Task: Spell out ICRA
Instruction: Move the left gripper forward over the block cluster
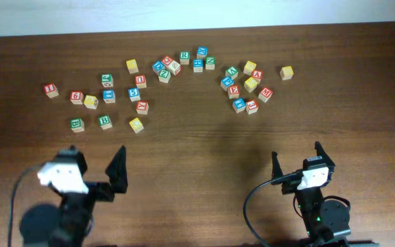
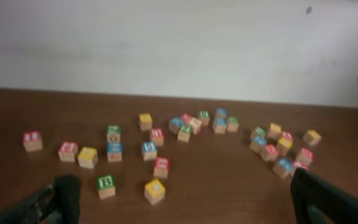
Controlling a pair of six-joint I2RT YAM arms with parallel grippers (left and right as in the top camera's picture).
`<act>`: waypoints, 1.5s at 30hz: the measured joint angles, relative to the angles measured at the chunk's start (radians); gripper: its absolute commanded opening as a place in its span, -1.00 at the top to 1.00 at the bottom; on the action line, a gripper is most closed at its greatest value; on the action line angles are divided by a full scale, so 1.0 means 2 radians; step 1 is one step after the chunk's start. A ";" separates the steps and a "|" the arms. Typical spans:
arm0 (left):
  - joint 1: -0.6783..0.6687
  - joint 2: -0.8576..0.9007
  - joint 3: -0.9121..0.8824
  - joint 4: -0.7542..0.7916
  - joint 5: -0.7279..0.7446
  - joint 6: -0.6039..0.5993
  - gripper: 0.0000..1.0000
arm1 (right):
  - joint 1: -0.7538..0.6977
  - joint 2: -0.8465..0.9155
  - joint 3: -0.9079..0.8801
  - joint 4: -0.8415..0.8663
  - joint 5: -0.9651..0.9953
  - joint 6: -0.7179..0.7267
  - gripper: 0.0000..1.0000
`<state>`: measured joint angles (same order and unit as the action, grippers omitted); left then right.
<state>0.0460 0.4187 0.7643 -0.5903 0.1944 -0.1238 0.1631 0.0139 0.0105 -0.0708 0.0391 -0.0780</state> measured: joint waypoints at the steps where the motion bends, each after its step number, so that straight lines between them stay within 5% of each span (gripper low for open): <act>1: 0.000 0.035 0.027 -0.018 0.007 0.000 -0.99 | 0.000 0.000 0.000 0.000 0.000 0.000 -0.97; 10: 0.000 0.321 0.217 -0.208 0.031 0.000 -0.98 | 0.000 0.000 0.000 0.000 0.000 0.000 -0.97; 18: 0.000 0.451 0.241 -0.220 0.032 0.000 -0.99 | 0.000 0.000 0.000 0.000 0.000 0.000 -0.97; 19: 0.000 0.466 0.242 -0.219 0.032 0.000 -0.89 | 0.000 0.000 0.000 0.000 0.000 0.000 -0.97; 20: 0.000 0.481 0.242 -0.216 0.032 0.000 -0.29 | 0.000 0.000 0.000 0.000 0.000 0.000 -0.97; 23: 0.000 0.496 0.242 -0.203 0.032 0.000 0.57 | 0.000 0.000 0.000 0.000 0.000 0.000 -0.97; 26: 0.000 0.507 0.242 -0.192 0.032 0.000 1.00 | 0.000 0.000 0.000 0.000 0.000 0.000 -0.97; 45: -0.007 0.596 0.242 -0.168 0.030 -0.017 1.00 | 0.000 0.000 0.000 0.000 0.000 0.000 -0.97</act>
<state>0.0326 1.6100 1.2476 -0.9264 0.2546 -0.1581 0.1631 0.0139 0.0105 -0.0711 0.0387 -0.0780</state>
